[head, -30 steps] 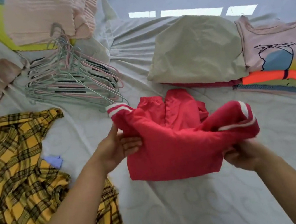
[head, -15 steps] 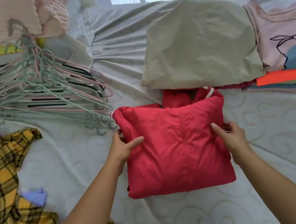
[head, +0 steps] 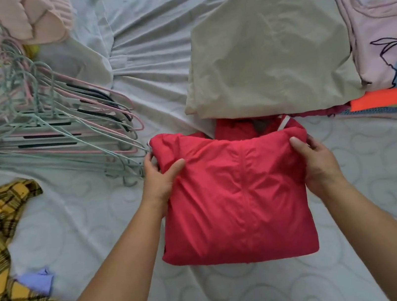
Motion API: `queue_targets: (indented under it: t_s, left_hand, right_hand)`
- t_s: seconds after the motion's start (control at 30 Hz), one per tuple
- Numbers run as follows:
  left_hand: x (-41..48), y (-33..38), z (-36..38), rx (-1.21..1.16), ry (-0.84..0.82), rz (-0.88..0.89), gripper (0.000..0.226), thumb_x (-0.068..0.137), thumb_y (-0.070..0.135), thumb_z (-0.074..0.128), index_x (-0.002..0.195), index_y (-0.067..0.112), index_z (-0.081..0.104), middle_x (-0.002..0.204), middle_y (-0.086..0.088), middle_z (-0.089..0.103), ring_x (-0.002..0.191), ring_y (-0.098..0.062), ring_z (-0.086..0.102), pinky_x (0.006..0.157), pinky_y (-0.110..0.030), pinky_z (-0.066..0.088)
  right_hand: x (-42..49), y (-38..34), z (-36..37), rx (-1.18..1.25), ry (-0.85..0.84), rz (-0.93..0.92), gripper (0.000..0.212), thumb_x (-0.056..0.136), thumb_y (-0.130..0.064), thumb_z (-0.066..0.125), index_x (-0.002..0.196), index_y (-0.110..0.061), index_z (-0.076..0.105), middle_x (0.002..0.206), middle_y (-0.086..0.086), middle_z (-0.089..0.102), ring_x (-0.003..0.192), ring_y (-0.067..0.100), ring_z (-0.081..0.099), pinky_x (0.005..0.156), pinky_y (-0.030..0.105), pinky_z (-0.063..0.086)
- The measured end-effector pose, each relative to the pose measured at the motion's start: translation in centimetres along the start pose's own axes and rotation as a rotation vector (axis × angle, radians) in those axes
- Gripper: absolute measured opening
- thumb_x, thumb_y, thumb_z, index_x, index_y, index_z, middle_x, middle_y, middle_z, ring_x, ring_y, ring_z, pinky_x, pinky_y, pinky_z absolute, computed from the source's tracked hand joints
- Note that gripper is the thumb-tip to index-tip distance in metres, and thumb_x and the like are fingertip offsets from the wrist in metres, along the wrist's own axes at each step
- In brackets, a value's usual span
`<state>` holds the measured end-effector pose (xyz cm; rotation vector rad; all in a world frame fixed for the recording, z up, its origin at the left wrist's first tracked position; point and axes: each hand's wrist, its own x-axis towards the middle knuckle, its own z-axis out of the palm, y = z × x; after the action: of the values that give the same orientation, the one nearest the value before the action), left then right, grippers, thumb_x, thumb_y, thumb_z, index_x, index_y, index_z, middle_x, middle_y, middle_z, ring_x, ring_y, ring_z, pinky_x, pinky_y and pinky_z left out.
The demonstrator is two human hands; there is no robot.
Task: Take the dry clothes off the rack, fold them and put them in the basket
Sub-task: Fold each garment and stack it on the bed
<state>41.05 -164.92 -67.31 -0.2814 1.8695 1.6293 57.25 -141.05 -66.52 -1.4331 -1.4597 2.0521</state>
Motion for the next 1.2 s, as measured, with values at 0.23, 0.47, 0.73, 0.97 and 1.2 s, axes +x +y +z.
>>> queue_targets:
  t_s: [0.23,0.47,0.73,0.97,1.2]
  left_hand:
    - [1.5,0.8,0.3,-0.038,-0.176,-0.151,0.022,0.096,0.012,0.046,0.114,0.005,0.059,0.096,-0.007,0.07,0.079,-0.012,0.062,0.068,-0.019,0.054]
    - [-2.3,-0.6,-0.3,0.197,0.131,-0.016,0.039,0.089,0.03,0.058,0.122,0.013,0.044,0.106,-0.003,0.054,0.103,-0.019,0.053,0.095,-0.031,0.041]
    - [-7.8,-2.7,-0.8,0.162,-0.094,-0.333,0.061,0.078,0.045,0.069,0.127,0.013,0.052,0.108,0.004,0.063,0.101,-0.015,0.06,0.091,-0.029,0.044]
    - [-13.3,-2.9,0.5,0.206,0.041,-0.253,0.127,0.016,0.081,0.07,0.127,0.022,0.05,0.119,-0.004,0.061,0.116,-0.018,0.053,0.105,-0.031,0.035]
    - [-19.0,0.5,7.8,0.267,0.101,-0.078,0.05,0.085,-0.001,0.061,0.133,-0.002,0.046,0.14,-0.023,0.043,0.131,-0.027,0.041,0.106,-0.03,0.026]
  right_hand:
    - [2.4,-0.9,0.3,-0.215,0.048,-0.108,0.044,0.066,-0.03,0.078,0.102,-0.013,0.06,0.096,0.003,0.067,0.089,0.015,0.062,0.075,0.019,0.053]
    - [-1.9,2.2,-0.4,-0.148,0.135,0.013,0.068,0.08,-0.066,0.052,0.113,-0.007,0.059,0.12,0.014,0.061,0.097,0.012,0.058,0.081,0.03,0.048]
    - [-7.6,4.2,-3.4,-0.206,-0.151,0.46,0.049,0.075,-0.042,0.067,0.109,-0.006,0.064,0.09,0.007,0.074,0.083,0.021,0.071,0.073,0.031,0.052]
    - [-10.0,2.6,-6.3,-0.156,-0.22,0.476,0.089,0.038,-0.055,0.087,0.11,-0.008,0.065,0.095,0.003,0.073,0.087,0.015,0.068,0.079,0.027,0.048]
    - [-10.1,-2.5,-13.0,-0.115,-0.251,0.136,0.066,0.074,-0.021,0.077,0.129,-0.012,0.042,0.114,-0.009,0.05,0.108,0.004,0.046,0.072,-0.007,0.032]
